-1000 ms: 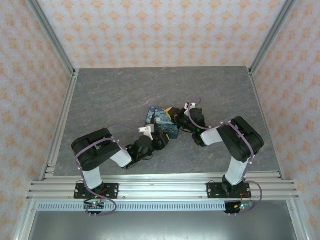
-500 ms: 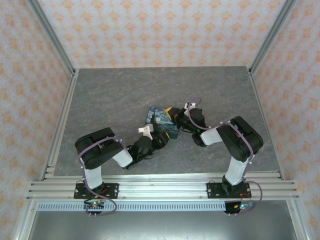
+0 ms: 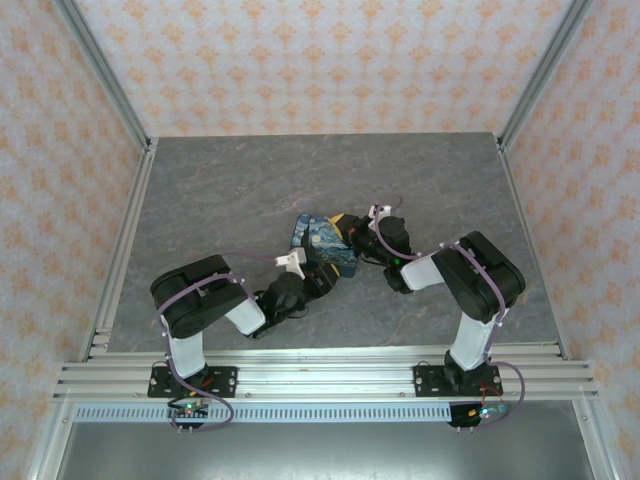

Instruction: Unlock a padlock with a key

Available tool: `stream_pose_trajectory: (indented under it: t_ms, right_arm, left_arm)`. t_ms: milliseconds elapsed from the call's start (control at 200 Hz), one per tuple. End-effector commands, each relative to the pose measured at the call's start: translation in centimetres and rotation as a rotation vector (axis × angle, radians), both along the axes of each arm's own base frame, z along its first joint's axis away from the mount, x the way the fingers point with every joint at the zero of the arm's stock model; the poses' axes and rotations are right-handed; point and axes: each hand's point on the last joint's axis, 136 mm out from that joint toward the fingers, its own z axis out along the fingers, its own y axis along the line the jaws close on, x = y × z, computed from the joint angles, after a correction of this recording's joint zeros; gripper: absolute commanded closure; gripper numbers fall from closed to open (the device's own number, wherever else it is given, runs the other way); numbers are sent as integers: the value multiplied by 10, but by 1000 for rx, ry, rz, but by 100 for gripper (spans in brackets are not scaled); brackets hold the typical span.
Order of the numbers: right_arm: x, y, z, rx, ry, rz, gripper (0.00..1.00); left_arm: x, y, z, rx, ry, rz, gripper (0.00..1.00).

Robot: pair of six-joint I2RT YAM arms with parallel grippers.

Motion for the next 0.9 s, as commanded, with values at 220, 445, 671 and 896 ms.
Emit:
stream_pose_trajectory:
  t_ms: [220,445,671,896]
  right_arm:
    - [-10,0,-43,-55,129,19,100]
    - [-10,1,-44,-54,132,19,100]
    - [-7,3,-46,-48,137,19,100]
    - [-3,8,-49,-40,143,18,100]
  left_arm:
    - [5,-18,47,-169,-89,34,55]
    - [16,-10,44,-156,-89,73,60]
    - [39,-4,47,-142,-88,67,60]
    - [54,0,37,-129,-68,28,57]
